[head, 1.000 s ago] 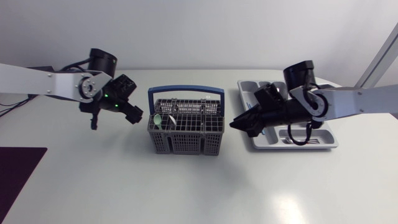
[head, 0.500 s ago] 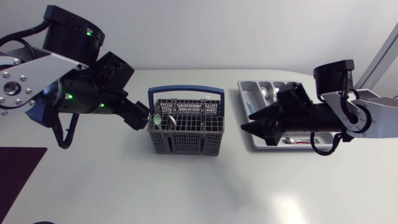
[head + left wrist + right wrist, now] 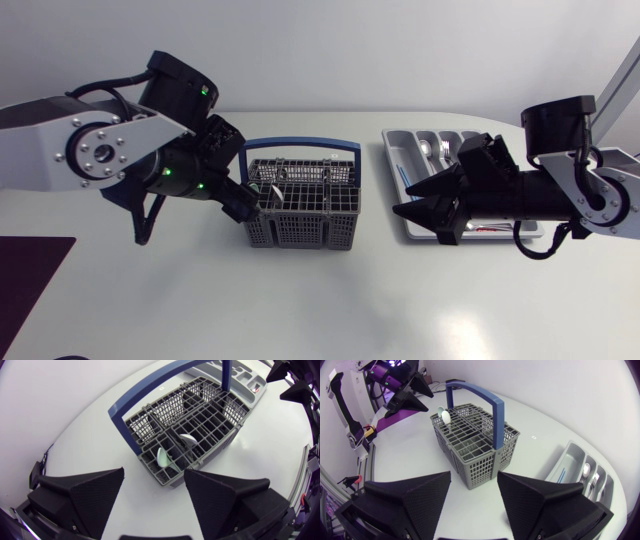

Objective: Unload the cutlery basket into the drawer organizer.

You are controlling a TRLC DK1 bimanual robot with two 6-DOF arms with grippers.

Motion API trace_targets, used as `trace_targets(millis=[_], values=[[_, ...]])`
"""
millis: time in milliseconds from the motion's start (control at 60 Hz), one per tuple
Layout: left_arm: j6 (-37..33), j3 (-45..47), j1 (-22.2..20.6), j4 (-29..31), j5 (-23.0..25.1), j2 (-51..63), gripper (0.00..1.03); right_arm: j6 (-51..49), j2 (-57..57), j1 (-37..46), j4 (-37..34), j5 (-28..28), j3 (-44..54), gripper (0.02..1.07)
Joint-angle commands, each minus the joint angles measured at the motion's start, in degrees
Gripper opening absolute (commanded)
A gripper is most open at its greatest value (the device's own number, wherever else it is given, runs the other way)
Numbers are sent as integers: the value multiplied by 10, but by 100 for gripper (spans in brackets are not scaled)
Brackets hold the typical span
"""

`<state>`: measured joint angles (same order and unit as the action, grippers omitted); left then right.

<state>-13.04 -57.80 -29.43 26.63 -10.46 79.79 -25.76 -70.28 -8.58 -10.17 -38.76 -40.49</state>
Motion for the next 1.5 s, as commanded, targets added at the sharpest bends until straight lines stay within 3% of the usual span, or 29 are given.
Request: trace_targets(millis=[0, 217, 450, 600, 717, 983, 1483], values=[[9, -11, -3, -7, -4, 25, 86, 1, 9, -6, -10, 3, 12, 71], [8, -23, -4, -26, -4, 55, 81, 3, 26, -6, -12, 3, 20, 71], [8, -31, 3, -46, -4, 71, 60, 3, 37, -6, -12, 7, 30, 71], [7, -33, 2, -52, -3, 86, 58, 3, 41, -6, -12, 7, 33, 71], [9, -35, 1, -59, -3, 92, 38, 3, 48, -6, -12, 7, 38, 71], [13, -39, 0, -63, 0, 106, 13, 3, 54, -6, -9, 8, 46, 71], [12, -24, 3, -64, 12, 47, 8, 4, 60, -8, -8, 8, 51, 71]])
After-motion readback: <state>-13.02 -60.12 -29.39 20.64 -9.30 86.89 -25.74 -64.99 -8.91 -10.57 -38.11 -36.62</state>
